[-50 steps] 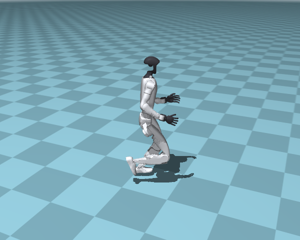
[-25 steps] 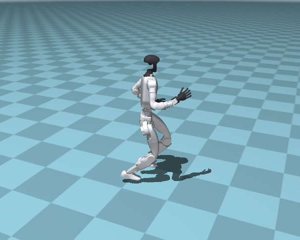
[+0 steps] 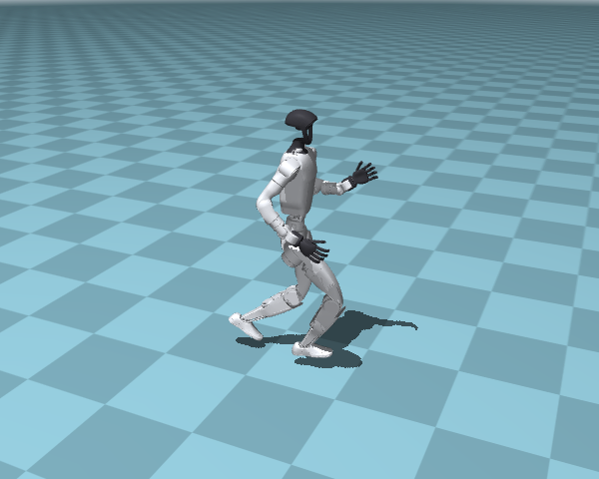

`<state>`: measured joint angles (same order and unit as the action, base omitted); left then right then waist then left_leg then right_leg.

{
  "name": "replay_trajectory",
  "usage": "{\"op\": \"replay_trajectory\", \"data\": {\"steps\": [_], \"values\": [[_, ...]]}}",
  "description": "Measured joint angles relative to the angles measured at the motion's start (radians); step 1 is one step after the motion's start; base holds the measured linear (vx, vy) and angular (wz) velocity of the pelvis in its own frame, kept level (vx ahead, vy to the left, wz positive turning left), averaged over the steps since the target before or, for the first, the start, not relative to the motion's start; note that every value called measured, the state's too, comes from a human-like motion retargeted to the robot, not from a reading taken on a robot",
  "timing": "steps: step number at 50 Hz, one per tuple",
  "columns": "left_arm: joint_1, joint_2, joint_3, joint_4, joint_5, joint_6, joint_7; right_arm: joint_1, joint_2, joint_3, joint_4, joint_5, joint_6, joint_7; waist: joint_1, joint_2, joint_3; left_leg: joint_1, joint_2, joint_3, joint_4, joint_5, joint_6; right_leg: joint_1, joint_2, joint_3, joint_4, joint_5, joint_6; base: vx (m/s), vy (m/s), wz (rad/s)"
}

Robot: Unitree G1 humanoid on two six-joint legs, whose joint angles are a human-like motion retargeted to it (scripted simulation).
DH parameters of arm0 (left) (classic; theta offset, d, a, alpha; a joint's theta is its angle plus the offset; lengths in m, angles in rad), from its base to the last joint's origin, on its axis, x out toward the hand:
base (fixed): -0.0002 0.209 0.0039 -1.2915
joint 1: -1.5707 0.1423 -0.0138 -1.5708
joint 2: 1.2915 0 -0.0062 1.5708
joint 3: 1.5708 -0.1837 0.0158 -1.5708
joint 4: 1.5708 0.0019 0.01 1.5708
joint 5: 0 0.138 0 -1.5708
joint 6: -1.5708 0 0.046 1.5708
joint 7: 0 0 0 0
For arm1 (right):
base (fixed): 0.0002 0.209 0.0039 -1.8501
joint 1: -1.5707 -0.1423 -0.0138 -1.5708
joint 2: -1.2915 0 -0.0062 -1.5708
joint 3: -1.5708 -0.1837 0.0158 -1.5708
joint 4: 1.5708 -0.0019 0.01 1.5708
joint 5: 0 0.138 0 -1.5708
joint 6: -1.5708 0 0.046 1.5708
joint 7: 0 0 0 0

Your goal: Run

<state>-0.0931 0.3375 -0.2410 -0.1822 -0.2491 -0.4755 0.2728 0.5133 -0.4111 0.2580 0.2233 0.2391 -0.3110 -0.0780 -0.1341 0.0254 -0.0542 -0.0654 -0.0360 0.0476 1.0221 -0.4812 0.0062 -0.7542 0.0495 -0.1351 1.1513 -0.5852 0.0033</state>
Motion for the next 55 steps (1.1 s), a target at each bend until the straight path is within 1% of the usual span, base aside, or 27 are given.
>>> {"op": "replay_trajectory", "data": {"steps": [2, 4, 5, 6, 8, 10, 12, 15, 17, 20, 22, 24, 25, 27, 30, 32, 35, 36, 38, 40, 42, 44, 48, 50, 52, 53, 55], "values": [[0.074, -0.004, -0.017, 0.020, -0.012, 0.014, -0.020, -0.031, 0.010, -0.009, -0.034, -0.006, -0.012, -0.029, 0.026, 0.002, 0.006, -0.031, 0.048, 0.007, 0.185, 0.053, 0.011, 0.036, 0.036, 0.002, 0.039, -0.041, -0.047, -0.06, -0.06, -0.36], [0.174, -0.011, -0.030, 0.079, -0.032, 0.051, -0.049, -0.113, 0.016, -0.013, -0.070, -0.027, -0.017, -0.069, 0.067, 0.003, 0.026, -0.109, 0.111, 0.014, 0.410, 0.045, 0.047, 0.086, 0.068, 0.000, 0.090, -0.118, -0.106, -0.05, -0.06, -0.37], [0.228, -0.014, -0.035, 0.120, -0.043, 0.075, -0.064, -0.170, 0.016, -0.014, -0.087, -0.043, -0.018, -0.091, 0.091, 0.001, 0.039, -0.164, 0.145, 0.019, 0.528, 0.017, 0.077, 0.114, 0.081, 0.001, 0.111, -0.165, -0.133, -0.04, -0.06, -0.33], [0.277, -0.019, -0.031, 0.173, -0.057, 0.101, -0.083, -0.251, 0.013, -0.016, -0.098, -0.068, -0.014, -0.119, 0.116, -0.005, 0.047, -0.247, 0.167, 0.019, 0.618, -0.040, 0.116, 0.146, 0.086, 0.006, 0.107, -0.202, -0.146, -0.03, -0.05, -0.29], [0.379, -0.020, -0.012, 0.261, -0.090, 0.139, -0.125, -0.409, 0.007, -0.019, -0.130, -0.110, -0.009, -0.167, 0.161, -0.029, 0.048, -0.425, 0.176, 0.026, 0.710, -0.147, 0.185, 0.217, 0.082, 0.026, 0.065, -0.245, -0.143, -0.01, -0.02, -0.11], [0.499, -0.002, 0.015, 0.297, -0.125, 0.152, -0.169, -0.518, 0.002, -0.025, -0.196, -0.119, -0.014, -0.189, 0.202, -0.073, 0.033, -0.571, 0.136, 0.054, 0.643, -0.220, 0.223, 0.311, 0.054, 0.056, -0.008, -0.232, -0.098, 0.03, 0.03, -0.02], [0.613, 0.022, 0.048, 0.299, -0.168, 0.151, -0.206, -0.565, -0.001, -0.026, -0.272, -0.095, -0.023, -0.184, 0.236, -0.125, 0.013, -0.647, 0.066, 0.094, 0.431, -0.244, 0.219, 0.413, 0.005, 0.079, -0.083, -0.149, -0.022, 0.07, 0.08, 0.10], [0.724, 0.029, 0.088, 0.303, -0.228, 0.150, -0.216, -0.568, -0.010, -0.013, -0.355, -0.074, -0.037, -0.166, 0.255, -0.202, -0.020, -0.668, -0.100, 0.121, 0.017, -0.225, 0.175, 0.519, -0.101, 0.095, -0.113, 0.020, 0.097, 0.05, 0.09, 0.34], [0.736, 0.010, 0.101, 0.298, -0.235, 0.146, -0.188, -0.537, -0.006, 0.007, -0.351, -0.079, -0.032, -0.147, 0.241, -0.241, -0.028, -0.641, -0.190, 0.118, -0.077, -0.213, 0.185, 0.534, -0.168, 0.107, -0.006, 0.105, 0.137, -0.02, 0.06, 0.27], [0.664, -0.032, 0.109, 0.275, -0.209, 0.130, -0.126, -0.441, 0.020, 0.045, -0.265, -0.108, -0.003, -0.118, 0.207, -0.264, -0.015, -0.594, -0.252, 0.110, 0.026, -0.268, 0.246, 0.482, -0.261, 0.101, 0.278, 0.191, 0.133, -0.05, 0.03, -0.10], [0.510, -0.055, 0.101, 0.262, -0.180, 0.128, -0.062, -0.381, 0.046, 0.073, -0.148, -0.116, 0.017, -0.094, 0.165, -0.267, 0.002, -0.511, -0.264, 0.093, 0.033, -0.323, 0.256, 0.355, -0.317, 0.107, 0.453, 0.159, 0.079, -0.04, 0.02, -0.36], [0.333, -0.071, 0.089, 0.241, -0.180, 0.124, -0.021, -0.324, 0.054, 0.094, -0.034, -0.094, 0.018, -0.062, 0.113, -0.248, 0.008, -0.395, -0.269, 0.072, -0.035, -0.341, 0.248, 0.204, -0.335, 0.115, 0.517, 0.072, 0.027, 0.00, 0.05, -0.32], [0.254, -0.074, 0.085, 0.221, -0.187, 0.118, -0.012, -0.288, 0.048, 0.100, 0.007, -0.074, 0.016, -0.043, 0.087, -0.231, 0.006, -0.327, -0.267, 0.059, -0.083, -0.339, 0.237, 0.137, -0.331, 0.113, 0.511, 0.024, 0.010, 0.05, 0.03, -0.29], [0.139, -0.061, 0.080, 0.155, -0.195, 0.091, -0.010, -0.197, 0.018, 0.090, 0.030, -0.023, 0.015, -0.008, 0.048, -0.167, 0.002, -0.197, -0.212, 0.035, -0.154, -0.310, 0.173, 0.058, -0.266, 0.073, 0.375, -0.042, -0.004, 0.08, -0.03, -0.31], [0.038, -0.031, 0.054, 0.062, -0.184, 0.038, -0.009, -0.062, -0.018, 0.039, 0.019, 0.033, 0.022, 0.022, 0.016, -0.060, -0.012, -0.074, -0.085, 0.015, -0.143, -0.220, 0.063, 0.015, -0.108, 0.014, 0.048, -0.096, 0.005, 0.06, -0.10, -0.29], [0.033, -0.023, 0.038, 0.024, -0.187, 0.020, -0.017, -0.015, -0.024, 0.008, -0.001, 0.057, 0.023, 0.013, 0.020, -0.014, -0.017, -0.059, -0.008, 0.009, -0.019, -0.146, 0.026, 0.023, -0.021, 0.003, -0.060, -0.094, -0.006, -0.03, -0.09, -0.26], [0.109, -0.032, 0.016, 0.038, -0.220, 0.040, -0.037, -0.045, -0.017, -0.005, -0.027, 0.062, 0.017, -0.026, 0.051, 0.003, 0.002, -0.103, 0.081, 0.017, 0.292, -0.054, 0.039, 0.060, 0.040, 0.004, 0.030, -0.126, -0.078, -0.07, -0.06, -0.24], [0.156, -0.039, 0.009, 0.074, -0.233, 0.064, -0.044, -0.096, -0.017, -0.004, -0.035, 0.046, 0.016, -0.050, 0.074, 0.006, 0.016, -0.152, 0.120, 0.025, 0.413, -0.059, 0.067, 0.084, 0.055, 0.003, 0.060, -0.157, -0.105, -0.06, -0.06, -0.23], [0.251, -0.054, 0.003, 0.168, -0.258, 0.119, -0.066, -0.238, -0.016, 0.001, -0.041, -0.008, 0.016, -0.116, 0.120, 0.005, 0.036, -0.285, 0.182, 0.033, 0.611, -0.119, 0.139, 0.142, 0.074, 0.002, 0.076, -0.211, -0.141, -0.05, -0.05, -0.20], [0.353, -0.058, 0.012, 0.263, -0.269, 0.160, -0.096, -0.396, -0.014, 0.004, -0.064, -0.069, 0.012, -0.180, 0.163, -0.013, 0.037, -0.439, 0.186, 0.040, 0.674, -0.214, 0.201, 0.216, 0.074, 0.018, 0.031, -0.236, -0.134, 0.00, 0.00, 0.00], [0.472, -0.042, 0.034, 0.315, -0.285, 0.177, -0.131, -0.505, -0.018, -0.001, -0.130, -0.093, 0.004, -0.213, 0.199, -0.054, 0.023, -0.552, 0.140, 0.064, 0.570, -0.277, 0.224, 0.309, 0.050, 0.047, -0.045, -0.213, -0.088, 0.03, 0.03, -0.02], [0.585, -0.021, 0.059, 0.343, -0.313, 0.183, -0.161, -0.566, -0.028, -0.007, -0.213, -0.087, -0.004, -0.222, 0.230, -0.099, 0.003, -0.613, 0.072, 0.096, 0.360, -0.301, 0.218, 0.399, 0.010, 0.071, -0.115, -0.150, -0.024, 0.07, 0.08, 0.08], [0.734, -0.006, 0.101, 0.391, -0.366, 0.196, -0.180, -0.594, -0.051, -0.006, -0.342, -0.075, -0.013, -0.205, 0.243, -0.195, -0.038, -0.623, -0.131, 0.113, -0.111, -0.260, 0.178, 0.504, -0.115, 0.103, -0.127, 0.001, 0.102, 0.04, 0.08, 0.38], [0.761, -0.016, 0.112, 0.400, -0.363, 0.196, -0.167, -0.579, -0.052, 0.003, -0.358, -0.087, -0.012, -0.191, 0.236, -0.219, -0.042, -0.617, -0.192, 0.103, -0.123, -0.247, 0.190, 0.518, -0.157, 0.118, -0.026, 0.062, 0.137, -0.03, 0.04, 0.25], [0.754, -0.031, 0.121, 0.409, -0.338, 0.189, -0.141, -0.537, -0.042, 0.019, -0.339, -0.111, 0.003, -0.173, 0.219, -0.237, -0.034, -0.605, -0.232, 0.102, -0.037, -0.258, 0.225, 0.502, -0.203, 0.123, 0.136, 0.135, 0.155, 0.00, 0.00, 0.00], [0.733, -0.041, 0.126, 0.411, -0.323, 0.185, -0.123, -0.512, -0.034, 0.029, -0.319, -0.125, 0.013, -0.163, 0.207, -0.244, -0.028, -0.592, -0.246, 0.103, 0.006, -0.276, 0.244, 0.479, -0.229, 0.122, 0.230, 0.168, 0.155, 0.00, 0.00, 0.00], [0.656, -0.056, 0.128, 0.415, -0.291, 0.177, -0.083, -0.460, -0.016, 0.056, -0.260, -0.149, 0.036, -0.139, 0.176, -0.252, -0.013, -0.555, -0.254, 0.100, 0.063, -0.324, 0.256, 0.399, -0.278, 0.117, 0.404, 0.177, 0.122, -0.05, 0.01, -0.25]]}}
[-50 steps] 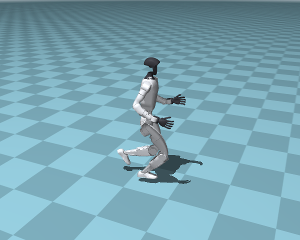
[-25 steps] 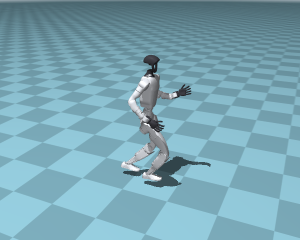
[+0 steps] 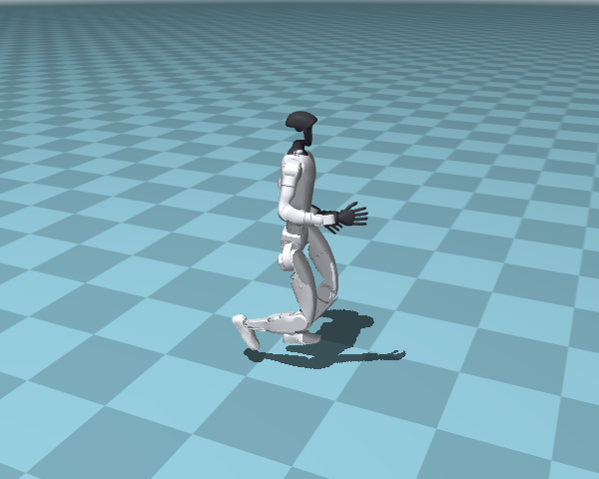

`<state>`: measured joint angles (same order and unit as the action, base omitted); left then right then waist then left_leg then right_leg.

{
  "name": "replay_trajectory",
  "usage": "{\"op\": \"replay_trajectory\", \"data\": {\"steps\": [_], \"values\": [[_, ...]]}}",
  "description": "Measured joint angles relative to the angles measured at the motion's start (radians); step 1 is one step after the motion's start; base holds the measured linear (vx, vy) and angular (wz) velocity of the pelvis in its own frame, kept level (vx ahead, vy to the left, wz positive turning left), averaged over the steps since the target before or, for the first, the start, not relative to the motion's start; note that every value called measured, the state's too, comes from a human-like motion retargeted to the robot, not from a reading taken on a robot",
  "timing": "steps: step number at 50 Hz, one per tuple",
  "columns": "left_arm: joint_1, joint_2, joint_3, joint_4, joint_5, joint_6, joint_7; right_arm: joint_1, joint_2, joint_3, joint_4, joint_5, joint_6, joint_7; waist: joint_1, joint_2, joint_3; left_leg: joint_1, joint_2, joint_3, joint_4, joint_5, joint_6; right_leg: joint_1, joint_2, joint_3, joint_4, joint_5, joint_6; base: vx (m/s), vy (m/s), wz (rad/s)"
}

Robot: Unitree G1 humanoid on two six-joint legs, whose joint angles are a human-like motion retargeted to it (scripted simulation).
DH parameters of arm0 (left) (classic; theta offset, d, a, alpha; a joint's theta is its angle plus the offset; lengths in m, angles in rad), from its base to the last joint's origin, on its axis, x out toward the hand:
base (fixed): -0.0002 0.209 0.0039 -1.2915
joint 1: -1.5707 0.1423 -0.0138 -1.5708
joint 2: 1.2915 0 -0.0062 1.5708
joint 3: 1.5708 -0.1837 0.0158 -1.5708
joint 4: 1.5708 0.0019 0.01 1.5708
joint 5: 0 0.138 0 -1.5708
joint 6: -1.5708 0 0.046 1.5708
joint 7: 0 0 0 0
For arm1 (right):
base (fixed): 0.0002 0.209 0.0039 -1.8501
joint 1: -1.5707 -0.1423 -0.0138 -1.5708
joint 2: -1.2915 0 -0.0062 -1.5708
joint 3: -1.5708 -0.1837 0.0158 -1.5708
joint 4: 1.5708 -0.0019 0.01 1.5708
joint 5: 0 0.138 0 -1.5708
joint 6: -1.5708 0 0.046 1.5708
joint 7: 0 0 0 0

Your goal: Run

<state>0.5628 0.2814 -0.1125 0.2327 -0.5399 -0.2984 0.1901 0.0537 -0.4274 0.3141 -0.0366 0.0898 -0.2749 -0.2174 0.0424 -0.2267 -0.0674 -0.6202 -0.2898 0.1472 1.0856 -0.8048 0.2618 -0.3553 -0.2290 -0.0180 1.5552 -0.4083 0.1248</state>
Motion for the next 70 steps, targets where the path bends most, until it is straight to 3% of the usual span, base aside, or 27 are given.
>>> {"op": "replay_trajectory", "data": {"steps": [5, 10, 14, 18, 20, 22, 26, 30, 33, 37, 40, 43, 47, 51, 55, 58, 60, 64, 70], "values": [[-0.328, -0.017, -0.033, -0.017, 0.002, -0.006, 0.052, 0.110, -0.002, 0.069, 0.220, 0.030, 0.001, 0.096, -0.099, 0.047, 0.000, 0.230, 0.006, -0.039, -0.163, -0.015, -0.026, -0.290, -0.020, 0.002, 0.057, -0.177, -0.107, -0.01, 0.04, -0.21], [-0.514, 0.022, -0.089, -0.182, -0.012, -0.079, 0.027, 0.298, -0.045, 0.028, 0.282, 0.136, 0.005, 0.155, -0.146, 0.195, -0.017, 0.438, 0.166, -0.083, -0.252, 0.094, -0.184, -0.356, 0.175, -0.081, -0.395, -0.238, -0.103, 0.07, -0.06, -0.17], [-0.536, 0.050, -0.124, -0.280, -0.014, -0.115, 0.009, 0.397, -0.046, -0.018, 0.275, 0.184, 0.013, 0.144, -0.132, 0.267, -0.035, 0.444, 0.290, -0.105, -0.043, 0.200, -0.250, -0.340, 0.317, -0.097, -0.565, -0.213, -0.115, -0.03, -0.08, -0.19], [-0.454, 0.049, -0.140, -0.262, -0.060, -0.072, -0.015, 0.348, -0.041, -0.017, 0.271, 0.178, 0.022, 0.095, -0.084, 0.278, 0.001, 0.369, 0.397, -0.101, 0.352, 0.211, -0.214, -0.310, 0.371, -0.109, -0.390, -0.298, -0.216, -0.07, -0.06, -0.12], [-0.388, 0.036, -0.136, -0.189, -0.073, -0.023, -0.015, 0.254, -0.041, -0.008, 0.284, 0.141, 0.026, 0.055, -0.047, 0.271, 0.026, 0.282, 0.455, -0.091, 0.531, 0.145, -0.149, -0.279, 0.382, -0.111, -0.331, -0.369, -0.257, -0.06, -0.05, -0.04], [-0.323, 0.018, -0.117, -0.090, -0.090, 0.020, -0.019, 0.118, -0.038, 0.001, 0.302, 0.097, 0.023, 0.003, -0.014, 0.252, 0.038, 0.164, 0.466, -0.084, 0.594, 0.046, -0.080, -0.230, 0.376, -0.097, -0.340, -0.406, -0.261, 0.00, 0.00, 0.00], [-0.140, 0.020, -0.064, 0.012, -0.136, 0.053, -0.072, -0.061, -0.030, -0.010, 0.209, 0.098, 0.006, -0.056, 0.042, 0.182, 0.022, -0.007, 0.379, -0.044, 0.377, -0.035, -0.041, -0.083, 0.336, -0.036, -0.474, -0.342, -0.176, 0.01, 0.02, 0.01], [0.017, 0.032, -0.029, 0.052, -0.196, 0.062, -0.125, -0.111, -0.046, -0.018, 0.050, 0.153, -0.021, -0.032, 0.074, 0.098, -0.021, -0.032, 0.225, -0.009, -0.053, 0.036, -0.091, 0.020, 0.244, 0.006, -0.560, -0.166, -0.048, 0.05, 0.08, 0.16], [0.081, 0.019, -0.013, 0.079, -0.206, 0.070, -0.122, -0.120, -0.062, -0.010, -0.031, 0.157, -0.033, -0.002, 0.057, 0.050, -0.036, 0.013, 0.111, -0.013, -0.215, 0.097, -0.103, 0.034, 0.160, 0.024, -0.462, -0.080, 0.014, 0.00, 0.06, 0.22], [0.081, 0.003, -0.003, 0.117, -0.168, 0.060, -0.079, -0.099, -0.059, 0.011, -0.066, 0.114, -0.024, 0.018, 0.022, 0.029, -0.023, 0.048, 0.059, -0.007, -0.074, 0.018, -0.044, -0.015, 0.079, 0.020, -0.172, -0.039, 0.023, -0.04, 0.03, -0.17], [-0.063, -0.010, 0.002, 0.179, -0.124, 0.051, -0.010, -0.066, -0.046, 0.043, 0.006, 0.058, 0.005, 0.027, -0.036, 0.002, -0.008, 0.088, 0.032, 0.011, -0.032, -0.067, 0.000, -0.145, -0.002, 0.025, 0.031, -0.104, -0.022, -0.06, 0.02, -0.12], [-0.256, -0.003, -0.014, 0.192, -0.106, 0.036, 0.018, -0.009, -0.048, 0.099, 0.175, 0.046, 0.008, 0.070, -0.105, -0.001, -0.012, 0.172, 0.009, -0.001, -0.113, -0.068, -0.003, -0.281, -0.023, 0.035, 0.040, -0.195, -0.056, -0.02, 0.00, 0.04], [-0.454, 0.048, -0.076, 0.031, -0.093, -0.011, -0.013, 0.117, -0.085, 0.141, 0.381, 0.061, 0.012, 0.152, -0.149, 0.086, -0.021, 0.282, 0.089, -0.047, -0.159, -0.036, -0.090, -0.317, 0.110, 0.012, -0.216, -0.253, -0.065, 0.02, -0.01, 0.22], [-0.571, 0.107, -0.128, -0.203, -0.102, -0.086, -0.080, 0.250, -0.132, 0.153, 0.498, 0.052, 0.047, 0.257, -0.119, 0.201, -0.027, 0.257, 0.258, -0.091, 0.062, 0.000, -0.183, -0.256, 0.293, -0.019, -0.448, -0.258, -0.106, 0.00, 0.00, 0.00], [-0.590, 0.131, -0.158, -0.333, -0.113, -0.112, -0.113, 0.261, -0.179, 0.203, 0.603, -0.012, 0.078, 0.328, -0.061, 0.236, 0.003, 0.172, 0.409, -0.064, 0.410, 0.032, -0.186, -0.219, 0.350, -0.047, -0.430, -0.361, -0.184, -0.06, -0.04, 0.06], [-0.476, 0.123, -0.164, -0.226, -0.103, -0.050, -0.121, 0.099, -0.147, 0.222, 0.723, -0.056, 0.067, 0.255, -0.019, 0.263, 0.011, 0.150, 0.464, -0.036, 0.414, -0.010, -0.159, -0.193, 0.373, -0.046, -0.488, -0.304, -0.162, -0.02, 0.02, -0.23], [-0.358, 0.114, -0.169, -0.087, -0.080, -0.007, -0.138, 0.013, -0.127, 0.202, 0.705, -0.030, 0.054, 0.190, 0.001, 0.260, -0.004, 0.187, 0.430, -0.008, 0.271, -0.023, -0.159, -0.189, 0.370, -0.013, -0.526, -0.201, -0.103, -0.03, 0.08, -0.46], [-0.147, 0.092, -0.149, 0.162, -0.053, 0.044, -0.176, -0.121, -0.152, 0.165, 0.445, 0.050, 0.002, 0.131, -0.011, 0.225, -0.026, 0.291, 0.272, 0.032, -0.109, 0.028, -0.172, -0.286, 0.302, 0.057, -0.451, -0.043, 0.020, -0.06, 0.10, -0.35], [0.009, 0.096, -0.119, 0.356, 0.025, 0.055, -0.199, -0.244, -0.188, 0.087, 0.028, 0.084, -0.069, 0.075, -0.091, 0.107, -0.005, 0.378, 0.055, 0.078, -0.386, -0.019, -0.084, -0.467, 0.090, 0.126, -0.127, -0.098, 0.084, -0.15, 0.06, 0.30]]}}
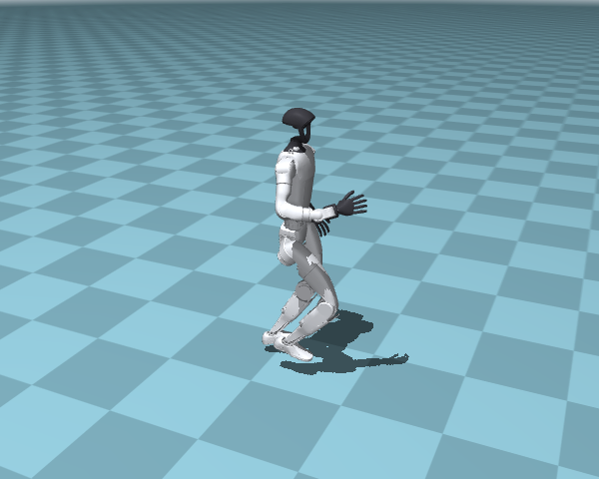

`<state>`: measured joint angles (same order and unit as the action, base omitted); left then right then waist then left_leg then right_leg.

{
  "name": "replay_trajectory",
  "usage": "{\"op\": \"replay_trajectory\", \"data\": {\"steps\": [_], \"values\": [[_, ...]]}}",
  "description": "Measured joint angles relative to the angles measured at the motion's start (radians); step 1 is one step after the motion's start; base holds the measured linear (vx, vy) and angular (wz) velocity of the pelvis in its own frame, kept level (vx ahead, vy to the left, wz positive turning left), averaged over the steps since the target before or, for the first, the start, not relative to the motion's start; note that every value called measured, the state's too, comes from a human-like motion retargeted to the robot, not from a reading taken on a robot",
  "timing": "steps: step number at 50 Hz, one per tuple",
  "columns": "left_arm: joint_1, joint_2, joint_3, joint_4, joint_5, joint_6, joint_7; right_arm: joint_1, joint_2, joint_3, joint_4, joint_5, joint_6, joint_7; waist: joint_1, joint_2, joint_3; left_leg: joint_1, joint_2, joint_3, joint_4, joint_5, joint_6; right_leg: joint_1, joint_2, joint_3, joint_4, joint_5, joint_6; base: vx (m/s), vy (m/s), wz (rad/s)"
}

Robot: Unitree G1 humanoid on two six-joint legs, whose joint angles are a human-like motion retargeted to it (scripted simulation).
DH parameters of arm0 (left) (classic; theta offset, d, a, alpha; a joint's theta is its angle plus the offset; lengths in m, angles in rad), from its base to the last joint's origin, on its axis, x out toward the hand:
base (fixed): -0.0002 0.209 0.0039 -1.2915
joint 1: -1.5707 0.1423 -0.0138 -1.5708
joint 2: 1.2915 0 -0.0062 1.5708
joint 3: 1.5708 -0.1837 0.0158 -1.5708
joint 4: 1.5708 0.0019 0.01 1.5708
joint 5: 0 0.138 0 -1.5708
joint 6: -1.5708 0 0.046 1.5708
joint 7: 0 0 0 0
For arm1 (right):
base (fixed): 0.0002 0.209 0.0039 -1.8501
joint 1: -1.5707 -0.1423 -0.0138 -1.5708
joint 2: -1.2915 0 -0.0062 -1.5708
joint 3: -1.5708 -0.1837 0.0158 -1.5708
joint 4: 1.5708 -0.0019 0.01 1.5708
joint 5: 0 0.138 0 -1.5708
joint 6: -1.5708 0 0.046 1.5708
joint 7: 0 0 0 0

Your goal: Run

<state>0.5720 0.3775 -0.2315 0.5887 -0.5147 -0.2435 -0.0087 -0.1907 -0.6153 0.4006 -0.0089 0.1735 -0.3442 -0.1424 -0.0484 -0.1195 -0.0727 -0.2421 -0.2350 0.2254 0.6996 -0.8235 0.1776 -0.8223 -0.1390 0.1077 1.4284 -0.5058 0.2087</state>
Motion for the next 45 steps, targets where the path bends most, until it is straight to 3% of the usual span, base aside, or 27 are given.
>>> {"op": "replay_trajectory", "data": {"steps": [4, 7, 11, 15, 18, 21, 25, 27, 30, 32, 35, 38, 40, 45], "values": [[-0.099, -0.028, 0.038, 0.097, 0.076, -0.010, 0.105, 0.081, 0.025, -0.018, 0.026, -0.075, 0.006, -0.043, -0.008, -0.053, 0.022, 0.001, -0.036, 0.008, 0.024, -0.018, 0.030, 0.069, -0.098, -0.006, 0.022, -0.096, -0.026, -0.10, -0.01, 0.25], [-0.228, -0.050, 0.048, 0.106, 0.107, -0.022, 0.179, 0.172, 0.045, 0.028, 0.201, -0.129, 0.025, -0.031, 0.012, -0.051, 0.020, -0.009, -0.003, -0.007, 0.052, 0.000, 0.013, 0.185, -0.093, -0.048, -0.105, -0.164, -0.064, -0.02, -0.08, 0.03], [-0.393, -0.037, 0.012, -0.020, 0.080, -0.073, 0.218, 0.289, 0.079, 0.101, 0.503, -0.145, 0.042, 0.030, 0.043, -0.011, -0.007, -0.034, 0.101, -0.036, 0.071, 0.034, -0.042, 0.327, 0.009, -0.103, -0.361, -0.203, -0.106, 0.03, -0.13, 0.00], [-0.558, 0.008, -0.016, -0.239, -0.001, -0.162, 0.232, 0.414, 0.095, 0.128, 0.713, -0.121, 0.056, 0.099, 0.063, 0.050, -0.037, -0.112, 0.233, -0.066, 0.152, 0.042, -0.099, 0.397, 0.137, -0.142, -0.574, -0.171, -0.136, -0.01, -0.18, -0.07], [-0.670, 0.024, -0.007, -0.379, -0.053, -0.234, 0.256, 0.496, 0.079, 0.148, 0.790, -0.118, 0.079, 0.120, 0.049, 0.065, -0.024, -0.174, 0.299, -0.059, 0.295, 0.035, -0.122, 0.393, 0.171, -0.146, -0.548, -0.208, -0.153, -0.10, -0.17, -0.07], [-0.753, 0.034, -0.001, -0.472, -0.102, -0.282, 0.300, 0.510, 0.061, 0.148, 0.859, -0.122, 0.092, 0.114, 0.039, 0.093, -0.003, -0.257, 0.415, -0.033, 0.477, 0.019, -0.108, 0.388, 0.211, -0.155, -0.530, -0.244, -0.174, -0.09, -0.11, -0.12], [-0.743, 0.009, -0.006, -0.456, -0.137, -0.265, 0.325, 0.382, 0.072, 0.130, 0.941, -0.135, 0.090, 0.026, 0.045, 0.180, 0.021, -0.337, 0.574, -0.040, 0.694, -0.011, -0.071, 0.385, 0.305, -0.149, -0.567, -0.227, -0.201, -0.07, -0.01, -0.48], [-0.655, -0.013, -0.036, -0.389, -0.140, -0.217, 0.285, 0.308, 0.093, 0.107, 0.923, -0.130, 0.085, -0.032, 0.048, 0.220, 0.018, -0.310, 0.594, -0.039, 0.695, -0.015, -0.077, 0.393, 0.338, -0.131, -0.604, -0.194, -0.200, -0.05, 0.09, -0.56], [-0.494, -0.044, -0.097, -0.250, -0.128, -0.129, 0.199, 0.213, 0.112, 0.070, 0.820, -0.119, 0.071, -0.106, 0.038, 0.253, -0.004, -0.227, 0.533, -0.020, 0.552, -0.017, -0.089, 0.391, 0.341, -0.085, -0.639, -0.137, -0.181, -0.05, 0.16, -0.28], [-0.391, -0.056, -0.123, -0.156, -0.107, -0.081, 0.141, 0.155, 0.103, 0.062, 0.708, -0.118, 0.058, -0.125, 0.017, 0.242, -0.024, -0.161, 0.423, -0.003, 0.376, -0.012, -0.085, 0.363, 0.298, -0.031, -0.609, -0.117, -0.153, -0.08, 0.20, 0.10], [-0.262, -0.053, -0.138, -0.054, -0.065, -0.037, 0.064, 0.064, 0.064, 0.072, 0.517, -0.125, 0.038, -0.113, -0.021, 0.184, -0.037, -0.049, 0.227, 0.025, 0.085, 0.021, -0.054, 0.296, 0.189, 0.048, -0.493, -0.112, -0.091, -0.10, 0.22, 0.39], [-0.167, -0.022, -0.123, 0.001, -0.030, -0.019, -0.003, -0.008, 0.017, 0.088, 0.343, -0.120, 0.018, -0.075, -0.039, 0.126, -0.013, 0.045, 0.092, 0.039, -0.108, 0.053, -0.025, 0.215, 0.100, 0.081, -0.329, -0.066, -0.024, -0.14, 0.20, 0.35], [-0.122, 0.001, -0.106, 0.034, 0.003, -0.014, -0.030, -0.031, -0.008, 0.089, 0.254, -0.110, 0.007, -0.051, -0.042, 0.096, 0.008, 0.083, 0.038, 0.034, -0.168, 0.061, -0.010, 0.165, 0.057, 0.079, -0.220, -0.013, 0.008, -0.17, 0.15, 0.24], [-0.098, 0.035, -0.055, 0.136, 0.112, -0.006, -0.037, -0.005, -0.044, 0.061, 0.144, -0.104, 0.007, -0.017, -0.029, 0.047, 0.041, 0.111, -0.024, -0.008, -0.186, 0.070, 0.016, 0.122, -0.002, 0.052, -0.045, 0.003, 0.029, -0.14, 0.10, 0.26]]}}
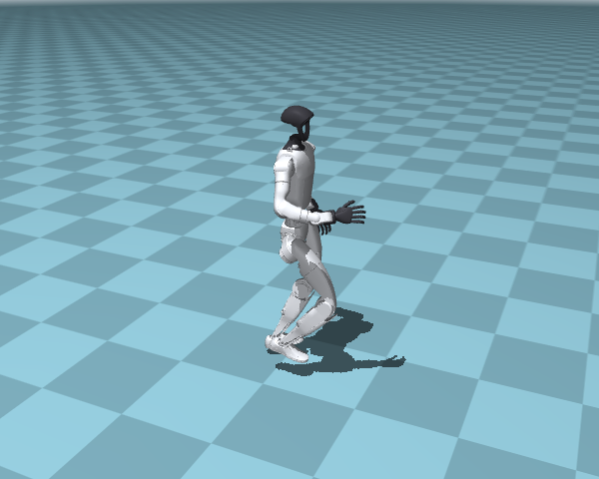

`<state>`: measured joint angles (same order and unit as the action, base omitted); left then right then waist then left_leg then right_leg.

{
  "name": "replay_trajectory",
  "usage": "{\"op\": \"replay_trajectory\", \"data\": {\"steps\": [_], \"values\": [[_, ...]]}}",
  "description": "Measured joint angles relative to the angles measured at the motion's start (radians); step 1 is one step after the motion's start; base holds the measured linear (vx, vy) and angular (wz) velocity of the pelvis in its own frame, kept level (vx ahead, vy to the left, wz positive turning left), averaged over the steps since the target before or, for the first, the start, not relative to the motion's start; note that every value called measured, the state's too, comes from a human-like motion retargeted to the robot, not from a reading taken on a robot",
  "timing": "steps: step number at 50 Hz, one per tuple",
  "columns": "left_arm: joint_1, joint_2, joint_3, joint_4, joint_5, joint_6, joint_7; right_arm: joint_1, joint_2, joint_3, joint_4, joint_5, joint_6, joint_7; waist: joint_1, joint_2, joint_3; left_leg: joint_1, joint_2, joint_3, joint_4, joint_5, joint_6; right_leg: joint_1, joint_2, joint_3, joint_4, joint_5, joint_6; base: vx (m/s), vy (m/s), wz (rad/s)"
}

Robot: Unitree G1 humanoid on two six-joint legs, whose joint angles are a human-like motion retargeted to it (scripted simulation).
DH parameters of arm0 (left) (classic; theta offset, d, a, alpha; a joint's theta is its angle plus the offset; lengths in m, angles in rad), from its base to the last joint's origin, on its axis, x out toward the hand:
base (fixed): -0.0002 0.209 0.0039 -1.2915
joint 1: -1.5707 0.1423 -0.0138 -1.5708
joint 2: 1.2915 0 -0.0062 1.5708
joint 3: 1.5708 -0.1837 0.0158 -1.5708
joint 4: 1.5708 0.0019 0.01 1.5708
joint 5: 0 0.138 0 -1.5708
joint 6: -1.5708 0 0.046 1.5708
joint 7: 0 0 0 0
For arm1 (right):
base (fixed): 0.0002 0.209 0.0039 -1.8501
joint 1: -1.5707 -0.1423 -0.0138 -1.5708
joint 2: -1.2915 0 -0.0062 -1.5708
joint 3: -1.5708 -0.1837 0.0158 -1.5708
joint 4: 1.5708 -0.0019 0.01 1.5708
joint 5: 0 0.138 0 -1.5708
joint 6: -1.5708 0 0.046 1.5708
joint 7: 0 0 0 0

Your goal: Run

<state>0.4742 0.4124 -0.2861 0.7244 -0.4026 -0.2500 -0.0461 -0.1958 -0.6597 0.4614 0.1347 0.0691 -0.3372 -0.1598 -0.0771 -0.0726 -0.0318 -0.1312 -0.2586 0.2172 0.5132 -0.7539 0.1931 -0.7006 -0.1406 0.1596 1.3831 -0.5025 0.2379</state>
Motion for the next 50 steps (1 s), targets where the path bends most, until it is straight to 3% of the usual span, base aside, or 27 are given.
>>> {"op": "replay_trajectory", "data": {"steps": [7, 12, 15, 22, 30, 35, 42, 50], "values": [[-0.083, 0.006, 0.033, 0.100, 0.135, 0.007, 0.080, 0.109, 0.032, 0.008, 0.111, -0.087, 0.023, -0.012, 0.052, -0.073, 0.002, -0.045, -0.007, -0.026, 0.111, -0.021, 0.017, 0.153, -0.062, -0.064, -0.052, -0.087, -0.043, -0.05, 0.00, 0.15], [-0.173, -0.018, 0.027, 0.122, 0.202, -0.005, 0.157, 0.156, 0.086, 0.054, 0.296, -0.154, 0.030, -0.012, 0.096, -0.097, -0.014, -0.062, 0.045, -0.029, 0.127, -0.018, 0.004, 0.295, -0.019, -0.117, -0.307, -0.206, -0.110, 0.02, -0.11, -0.14], [-0.232, -0.031, 0.011, 0.108, 0.226, -0.024, 0.202, 0.177, 0.113, 0.074, 0.400, -0.186, 0.031, -0.017, 0.110, -0.094, -0.026, -0.089, 0.103, -0.027, 0.145, -0.018, -0.014, 0.341, 0.030, -0.152, -0.444, -0.222, -0.146, 0.01, -0.16, -0.22], [-0.364, -0.044, -0.051, -0.021, 0.248, -0.077, 0.271, 0.253, 0.115, 0.080, 0.572, -0.236, 0.033, -0.054, 0.095, -0.059, -0.031, -0.226, 0.242, -0.044, 0.358, -0.048, -0.045, 0.348, 0.139, -0.201, -0.544, -0.200, -0.196, -0.06, -0.17, -0.07], [-0.519, -0.036, -0.119, -0.223, 0.243, -0.127, 0.288, 0.297, 0.091, 0.076, 0.781, -0.308, 0.058, -0.058, 0.101, 0.061, -0.003, -0.425, 0.382, -0.129, 0.742, -0.099, -0.037, 0.337, 0.274, -0.239, -0.564, -0.208, -0.261, -0.05, -0.08, -0.04], [-0.536, -0.046, -0.183, -0.246, 0.237, -0.123, 0.227, 0.278, 0.131, 0.104, 0.843, -0.315, 0.082, -0.026, 0.100, 0.100, -0.038, -0.413, 0.334, -0.154, 0.634, -0.110, -0.034, 0.338, 0.271, -0.237, -0.638, -0.171, -0.244, 0.02, 0.04, 0.09], [-0.426, -0.059, -0.253, -0.120, 0.262, -0.074, 0.151, 0.118, 0.183, 0.153, 0.791, -0.280, 0.095, -0.011, 0.082, 0.087, -0.100, -0.283, 0.193, -0.131, 0.260, -0.061, -0.038, 0.299, 0.178, -0.180, -0.648, -0.167, -0.203, 0.07, 0.13, 0.03], [-0.236, -0.065, -0.179, -0.029, 0.214, -0.042, 0.145, -0.026, 0.143, 0.148, 0.578, -0.258, 0.067, -0.015, 0.040, 0.051, -0.080, -0.158, 0.072, -0.077, 0.080, -0.018, -0.032, 0.208, 0.079, -0.082, -0.402, -0.202, -0.141, 0.03, 0.12, -0.01]]}}
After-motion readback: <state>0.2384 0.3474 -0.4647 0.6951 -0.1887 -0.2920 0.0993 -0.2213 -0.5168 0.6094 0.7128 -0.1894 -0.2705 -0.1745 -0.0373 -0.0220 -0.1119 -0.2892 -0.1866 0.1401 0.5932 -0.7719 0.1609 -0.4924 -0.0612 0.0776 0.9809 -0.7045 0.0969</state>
